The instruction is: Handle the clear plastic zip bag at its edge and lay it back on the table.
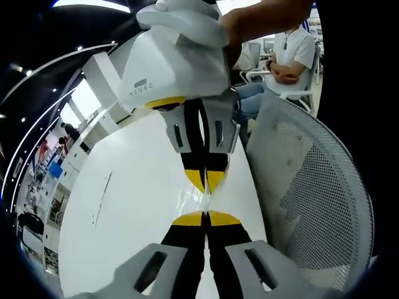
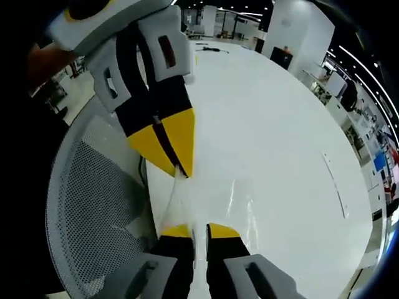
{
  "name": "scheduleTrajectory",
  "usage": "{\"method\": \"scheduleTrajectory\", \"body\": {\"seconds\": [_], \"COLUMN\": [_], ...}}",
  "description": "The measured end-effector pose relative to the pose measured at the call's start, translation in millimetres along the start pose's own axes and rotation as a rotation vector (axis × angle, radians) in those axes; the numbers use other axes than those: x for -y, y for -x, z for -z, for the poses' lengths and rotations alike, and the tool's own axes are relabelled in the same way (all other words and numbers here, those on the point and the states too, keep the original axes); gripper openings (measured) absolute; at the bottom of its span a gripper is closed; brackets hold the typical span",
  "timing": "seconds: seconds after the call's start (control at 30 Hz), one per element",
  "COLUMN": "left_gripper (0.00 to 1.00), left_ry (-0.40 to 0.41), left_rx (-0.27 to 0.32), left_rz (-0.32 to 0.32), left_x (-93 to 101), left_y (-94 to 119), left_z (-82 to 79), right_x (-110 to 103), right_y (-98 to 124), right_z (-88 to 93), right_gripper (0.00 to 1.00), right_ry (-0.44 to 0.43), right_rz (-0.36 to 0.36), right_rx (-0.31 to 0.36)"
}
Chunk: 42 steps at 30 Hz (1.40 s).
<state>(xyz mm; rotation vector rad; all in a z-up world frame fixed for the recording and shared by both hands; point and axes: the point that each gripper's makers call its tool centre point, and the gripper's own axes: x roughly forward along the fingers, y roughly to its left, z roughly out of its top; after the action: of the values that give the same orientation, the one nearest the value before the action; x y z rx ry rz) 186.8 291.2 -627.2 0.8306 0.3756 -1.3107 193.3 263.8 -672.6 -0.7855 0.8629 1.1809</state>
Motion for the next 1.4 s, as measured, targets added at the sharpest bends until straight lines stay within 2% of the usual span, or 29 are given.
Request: {"method": "scheduleTrajectory", "body": {"seconds": [0.33,0.37,0.53,0.7,0.93,1.4], "left_gripper": [0.02,0.02,0.01,0.06,0.08,0.10], "left_ry": [-0.014,-0.006,0.001,-0.005,-0.027,-0.107], "left_rx": [0.019,0.040,0.046,0.079,0.098,0.071], "left_rz": [-0.010,-0.017,-0.012,-0.007,0.030,0.102], "left_x": [1.2,-0.6,-2.5,-4.2,1.6,16.5], "left_y": [5,8,14,19,16,-2], "left_z": [-1.3,-5.6,-11.5,-27.5,-38.6,-40.2], "right_x": [-5,-6,-7,-5,-3,-6], "right_y": [-2,-3,-3,-3,-3,-1], "right_z": [2.4,2.9,5.0,5.5,6.7,4.4], "right_gripper": [0.00,0.00,0.00,0.00,0.00,0.00], "right_ry": [-0.024,-0.024,-0.029,-0.034,-0.041,-0.049], "right_rz": [-0.028,-0.029,-0.039,-0.042,-0.046,-0.060], "right_rx": [-0.013,-0.015,-0.024,-0.024,-0.025,-0.026]}}
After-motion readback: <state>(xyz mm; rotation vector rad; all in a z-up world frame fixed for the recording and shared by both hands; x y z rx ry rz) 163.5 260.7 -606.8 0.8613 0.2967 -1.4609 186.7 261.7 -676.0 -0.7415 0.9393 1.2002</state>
